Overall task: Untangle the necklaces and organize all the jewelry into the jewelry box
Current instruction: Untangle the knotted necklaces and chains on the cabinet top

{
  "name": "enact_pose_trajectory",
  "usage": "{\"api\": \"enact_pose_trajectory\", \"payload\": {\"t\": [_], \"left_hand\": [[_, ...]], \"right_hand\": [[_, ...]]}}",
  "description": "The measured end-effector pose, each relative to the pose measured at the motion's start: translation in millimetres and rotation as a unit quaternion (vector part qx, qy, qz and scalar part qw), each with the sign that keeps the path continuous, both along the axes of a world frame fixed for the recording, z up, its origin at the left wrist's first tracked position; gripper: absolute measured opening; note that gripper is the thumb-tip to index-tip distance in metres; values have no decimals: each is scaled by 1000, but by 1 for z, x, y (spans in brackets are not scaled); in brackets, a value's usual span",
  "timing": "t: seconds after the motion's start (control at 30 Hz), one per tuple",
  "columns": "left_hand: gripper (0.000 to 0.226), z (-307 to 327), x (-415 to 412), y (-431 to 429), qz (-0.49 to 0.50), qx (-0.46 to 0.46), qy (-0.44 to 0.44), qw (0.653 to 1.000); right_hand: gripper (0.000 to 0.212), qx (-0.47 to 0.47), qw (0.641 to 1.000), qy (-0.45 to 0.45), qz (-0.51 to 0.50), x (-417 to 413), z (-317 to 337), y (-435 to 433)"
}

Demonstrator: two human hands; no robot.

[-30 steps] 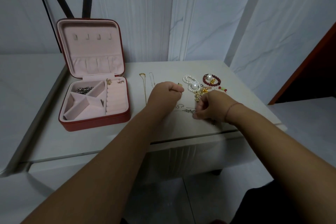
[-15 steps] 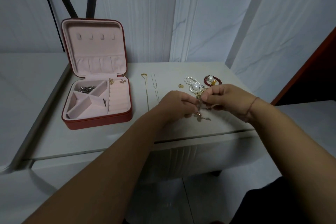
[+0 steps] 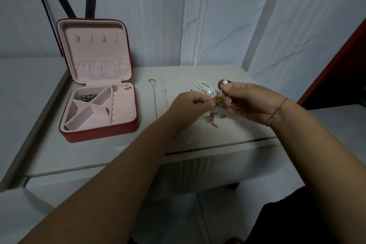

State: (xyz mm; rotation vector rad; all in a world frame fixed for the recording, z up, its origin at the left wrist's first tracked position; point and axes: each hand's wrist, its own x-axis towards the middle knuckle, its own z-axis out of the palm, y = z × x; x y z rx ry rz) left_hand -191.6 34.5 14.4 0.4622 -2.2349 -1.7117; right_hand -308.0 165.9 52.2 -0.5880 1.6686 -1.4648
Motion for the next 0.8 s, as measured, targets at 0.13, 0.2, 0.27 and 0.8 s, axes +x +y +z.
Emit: {"api": "enact_pose_trajectory", "payload": {"t": [0.13,0.2,0.27,0.8], "left_hand": [[16,7,-2,-4,16,130,-6,991],[18,10,-1,-3,16,200,5,980],[18,11,-1,-2,4,252,17,968],[17,14,3,-2,-4,345,43,938]], "right_hand": [[20,12,999,7,-36,-4,2,4],[17,8,999,-3,-49,-6,3,7],[17,-11,998,-31,-54,-6,4,7],[12,-13,999,30,-21,2,1,1]]}}
